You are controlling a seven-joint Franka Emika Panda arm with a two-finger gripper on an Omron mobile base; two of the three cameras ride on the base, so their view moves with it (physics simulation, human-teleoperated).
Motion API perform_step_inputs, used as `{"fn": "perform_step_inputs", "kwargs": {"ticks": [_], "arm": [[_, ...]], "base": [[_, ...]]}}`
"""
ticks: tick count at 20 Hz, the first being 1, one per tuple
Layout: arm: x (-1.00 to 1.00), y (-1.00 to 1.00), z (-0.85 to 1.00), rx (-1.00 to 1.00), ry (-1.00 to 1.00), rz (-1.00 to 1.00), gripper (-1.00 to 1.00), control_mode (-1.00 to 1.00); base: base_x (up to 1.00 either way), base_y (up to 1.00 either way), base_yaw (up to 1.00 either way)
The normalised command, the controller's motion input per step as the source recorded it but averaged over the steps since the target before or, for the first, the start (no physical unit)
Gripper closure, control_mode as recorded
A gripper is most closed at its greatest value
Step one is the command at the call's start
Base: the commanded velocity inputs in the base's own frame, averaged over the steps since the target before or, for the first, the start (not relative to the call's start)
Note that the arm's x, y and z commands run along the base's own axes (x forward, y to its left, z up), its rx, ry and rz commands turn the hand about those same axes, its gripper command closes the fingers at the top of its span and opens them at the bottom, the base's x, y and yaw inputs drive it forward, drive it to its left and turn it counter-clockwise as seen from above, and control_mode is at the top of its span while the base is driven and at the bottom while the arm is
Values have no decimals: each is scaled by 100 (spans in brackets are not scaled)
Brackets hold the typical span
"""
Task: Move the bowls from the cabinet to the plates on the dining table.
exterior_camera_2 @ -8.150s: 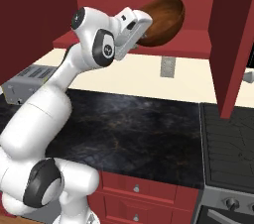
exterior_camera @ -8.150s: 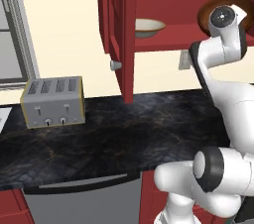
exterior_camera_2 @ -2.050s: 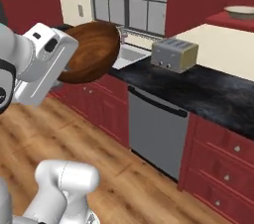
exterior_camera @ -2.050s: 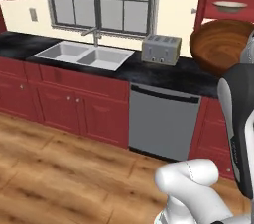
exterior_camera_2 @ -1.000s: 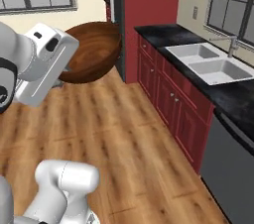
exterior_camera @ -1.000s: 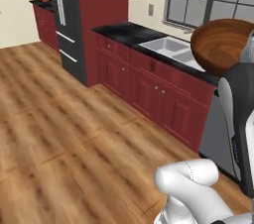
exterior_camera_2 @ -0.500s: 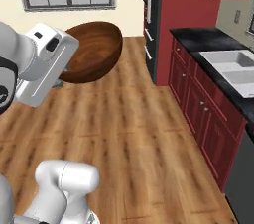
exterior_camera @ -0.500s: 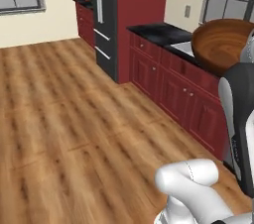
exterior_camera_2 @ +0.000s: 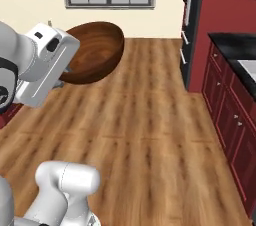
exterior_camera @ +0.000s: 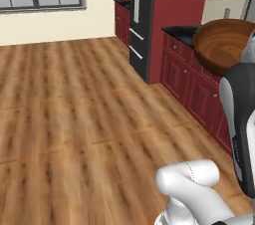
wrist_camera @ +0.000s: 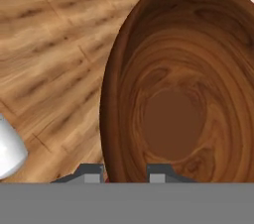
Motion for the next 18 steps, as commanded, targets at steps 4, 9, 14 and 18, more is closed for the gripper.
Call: {"fn": "perform_step_inputs", "kwargs": {"ticks": [4,9,14,18], "arm": [[0,0,0,0,0,0,100,100],[0,0,0,0,0,0,100,100],[0,0,0,0,0,0,100,100],[0,0,0,0,0,0,100,100]], "base": [[25,24,33],[26,25,32],[28,23,32],[35,20,31]]}}
